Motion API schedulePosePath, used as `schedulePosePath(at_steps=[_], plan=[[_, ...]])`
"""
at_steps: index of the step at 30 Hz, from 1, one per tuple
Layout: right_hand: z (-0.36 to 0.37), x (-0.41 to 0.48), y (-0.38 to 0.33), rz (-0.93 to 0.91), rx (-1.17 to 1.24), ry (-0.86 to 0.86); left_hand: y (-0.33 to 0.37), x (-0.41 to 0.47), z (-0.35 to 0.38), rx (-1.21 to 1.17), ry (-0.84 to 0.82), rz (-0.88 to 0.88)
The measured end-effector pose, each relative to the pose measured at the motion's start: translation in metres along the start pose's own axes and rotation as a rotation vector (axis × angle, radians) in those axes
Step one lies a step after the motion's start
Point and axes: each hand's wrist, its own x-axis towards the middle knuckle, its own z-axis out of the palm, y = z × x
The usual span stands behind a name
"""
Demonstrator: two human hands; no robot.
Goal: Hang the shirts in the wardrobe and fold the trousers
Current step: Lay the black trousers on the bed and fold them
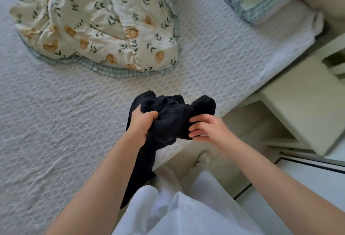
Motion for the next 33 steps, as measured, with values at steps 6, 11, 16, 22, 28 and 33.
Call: schedulePosePath(at_steps=[6, 11, 16, 22, 28, 33], plan=[[-0.136, -0.019, 0.011, -0.045, 0.074, 0.315, 0.044, -0.028, 0.105, 0.089, -0.147, 0.049], [-0.216, -0.029, -0.005, 0.018, 0.335, 0.411, 0.078, -0.052, 0.188, 0.152, -0.310, 0.094], [-0.274, -0.058, -0.036, -0.010, 0.480, 0.495, 0.113, -0.075, 0.253, 0.263, -0.470, 0.138], [-0.314, -0.106, -0.061, -0.204, 0.713, 0.493, 0.154, -0.091, 0.308, 0.453, -0.662, 0.221], [-0.330, -0.139, -0.081, -0.420, 0.905, 0.637, 0.184, -0.106, 0.360, 0.686, -0.716, 0.439], [-0.337, -0.168, -0.100, -0.534, 0.892, 0.875, 0.211, -0.119, 0.404, 1.072, -0.898, 0.692]])
